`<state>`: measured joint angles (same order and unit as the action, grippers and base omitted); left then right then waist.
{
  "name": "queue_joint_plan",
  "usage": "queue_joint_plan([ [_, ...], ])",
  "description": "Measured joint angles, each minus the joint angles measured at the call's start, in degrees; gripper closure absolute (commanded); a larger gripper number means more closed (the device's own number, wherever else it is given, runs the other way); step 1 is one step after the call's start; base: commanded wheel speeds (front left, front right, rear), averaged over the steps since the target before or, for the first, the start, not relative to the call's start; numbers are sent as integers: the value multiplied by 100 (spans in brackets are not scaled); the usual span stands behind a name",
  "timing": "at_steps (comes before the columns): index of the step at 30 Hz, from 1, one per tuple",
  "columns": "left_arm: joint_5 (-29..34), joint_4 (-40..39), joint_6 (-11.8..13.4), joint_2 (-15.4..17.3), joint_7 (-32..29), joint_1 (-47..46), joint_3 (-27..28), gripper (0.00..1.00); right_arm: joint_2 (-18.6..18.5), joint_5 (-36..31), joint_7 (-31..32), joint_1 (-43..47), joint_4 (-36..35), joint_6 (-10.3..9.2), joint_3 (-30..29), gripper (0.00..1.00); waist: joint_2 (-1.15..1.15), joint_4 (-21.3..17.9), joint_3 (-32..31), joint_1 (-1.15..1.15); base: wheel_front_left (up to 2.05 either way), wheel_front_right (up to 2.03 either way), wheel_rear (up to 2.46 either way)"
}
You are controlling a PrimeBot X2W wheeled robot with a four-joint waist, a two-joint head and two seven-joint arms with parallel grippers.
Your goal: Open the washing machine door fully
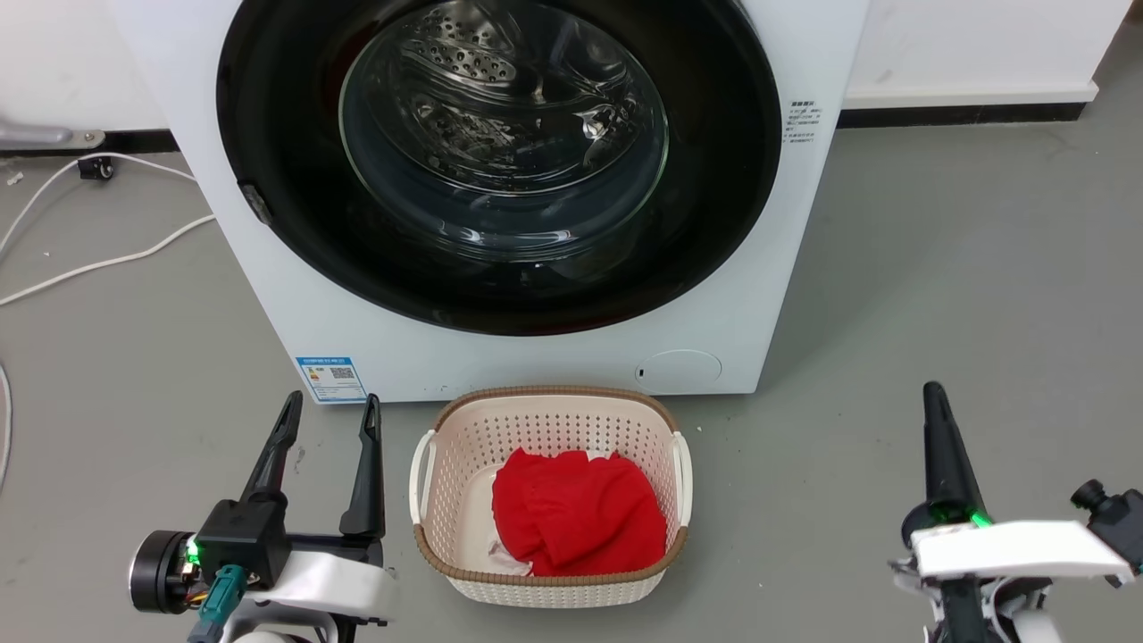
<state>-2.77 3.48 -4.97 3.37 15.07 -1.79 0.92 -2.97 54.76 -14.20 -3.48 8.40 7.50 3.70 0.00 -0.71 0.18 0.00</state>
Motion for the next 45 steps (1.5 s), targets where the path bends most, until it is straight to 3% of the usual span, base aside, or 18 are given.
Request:
queue_joint_plan([
  [4, -1, -35, 18, -10, 0, -29, 36, 0, 3, 1672, -41, -403, 180, -1, -40, 100, 0, -17, 98, 0, 0, 0, 0],
  [6, 0, -48, 18, -10, 0, -56, 44, 0, 3, 1976, -43, -552, 242, -1, -93, 100, 0, -21, 129, 0, 0, 0, 0],
  [8, 2, -97, 19, -15, 0, -142, 49, 0, 2, 3017, 23, -1063, 409, 0, -275, 100, 0, -24, 254, 0, 0, 0, 0],
  [9, 2, -97, 19, -15, 0, -142, 49, 0, 2, 3017, 23, -1063, 409, 0, -275, 100, 0, -24, 254, 0, 0, 0, 0],
  [14, -2, -192, 27, -19, 0, -350, 80, 0, -14, 4231, 431, -2009, 882, -1, -669, 100, 0, -5, 521, 0, 0, 0, 0],
  [17, -13, -265, 26, -26, 0, -516, 97, 0, -237, 4771, 744, -2870, 1513, -1, -767, 100, 0, 27, 775, 0, 0, 0, 0],
  [23, -20, -331, 10, -33, 0, -693, 90, 0, -623, 5242, 1183, -4118, 2513, -1, -571, 100, 0, 80, 1087, 1, 0, 0, 0],
  [31, -51, -442, -57, -37, 0, -962, 71, 0, -1159, 5447, 2029, -6149, 4068, -1, 326, 100, 0, 192, 1553, 1, 0, 0, 0],
  [38, -53, -500, -108, -40, 0, -1302, 2, 0, -1217, 5034, 2971, -7864, 5606, -1, 1422, 100, 0, 302, 1985, 1, 0, 0, 0],
  [45, -100, -527, -142, -42, 0, -1488, -37, 0, -1071, 4645, 3473, -8688, 6363, -1, 1975, 100, 0, 411, 2254, 1, 0, 0, 0],
])
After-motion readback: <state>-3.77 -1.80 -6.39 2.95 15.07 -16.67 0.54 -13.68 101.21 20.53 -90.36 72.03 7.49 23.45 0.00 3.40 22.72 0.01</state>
